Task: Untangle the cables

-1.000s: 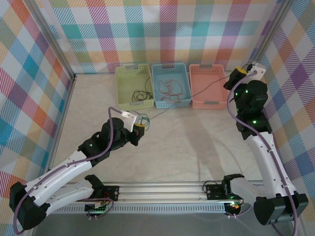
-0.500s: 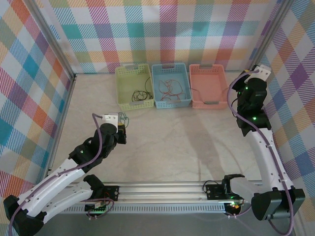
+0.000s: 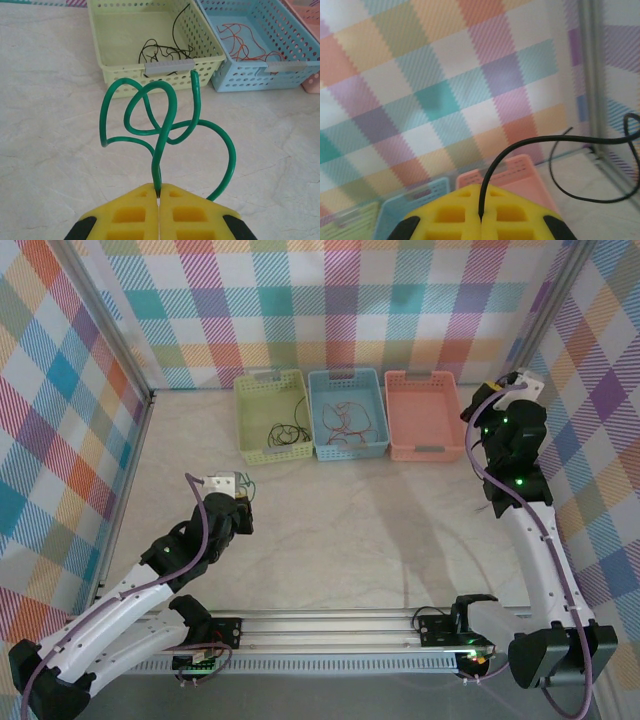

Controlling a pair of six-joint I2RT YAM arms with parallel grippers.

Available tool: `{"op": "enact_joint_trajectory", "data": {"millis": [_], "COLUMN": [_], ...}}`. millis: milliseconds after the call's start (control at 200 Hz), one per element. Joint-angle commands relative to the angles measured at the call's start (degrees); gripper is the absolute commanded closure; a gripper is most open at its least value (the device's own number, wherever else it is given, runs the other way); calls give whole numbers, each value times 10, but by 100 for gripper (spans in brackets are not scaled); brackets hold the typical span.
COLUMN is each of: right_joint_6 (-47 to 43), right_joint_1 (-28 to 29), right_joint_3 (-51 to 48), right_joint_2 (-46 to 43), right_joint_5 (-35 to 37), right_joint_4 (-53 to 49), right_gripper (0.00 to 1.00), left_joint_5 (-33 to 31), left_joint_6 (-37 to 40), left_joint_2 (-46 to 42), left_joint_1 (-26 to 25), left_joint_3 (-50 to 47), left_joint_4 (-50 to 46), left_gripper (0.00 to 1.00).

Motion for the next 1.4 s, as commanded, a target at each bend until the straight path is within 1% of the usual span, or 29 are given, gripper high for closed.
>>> {"op": "enact_joint_trajectory", "data": {"millis": [0,50,100,155,225,300,340,375,460,590,765,950,1020,1110,1215,1315,1395], "right_joint_6": [27,28,38,49,48,51,59,68,80,130,166,213,230,254,283,314,314], "right_joint_1": [7,19,34,58,100,138,152,162,186,193,204,227,237,250,256,259,264], "right_joint_3": [14,15,5,5,36,75,97,116,171,272,401,501,545,626,706,723,721], "right_joint_2": [2,0,-4,-1,17,56,84,107,171,268,378,482,536,618,713,781,821], "right_joint_5": [-130,-187,-258,-293,-291,-304,-314,-315,-318,-339,-350,-355,-359,-360,-368,-376,-401], "right_joint_4": [49,81,150,197,190,184,189,190,198,200,182,195,201,192,183,183,177], "right_gripper": [100,100,100,100,100,100,100,100,100,100,100,100,100,100,100,100,100], "left_joint_5": [3,6,6,8,8,9,11,14,19,16,12,16,17,18,21,31,31], "left_joint_6": [-15,-18,-21,-23,-24,-26,-27,-27,-26,-24,-24,-22,-21,-19,-20,-21,-20], "left_joint_2": [-4,-4,-5,-4,-2,0,0,1,10,10,-1,-13,-18,-27,-36,-41,-46], "left_joint_1": [8,8,9,9,11,13,14,14,16,20,27,35,38,41,44,45,45], "left_joint_3": [-13,-16,-18,-23,-25,-29,-31,-32,-30,-28,-37,-44,-46,-48,-50,-49,-49], "left_joint_4": [20,27,36,47,58,68,68,91,94,89,96,101,99,96,91,80,77], "left_gripper": [100,100,100,100,100,100,100,100,100,100,100,100,100,100,100,100,100]}}
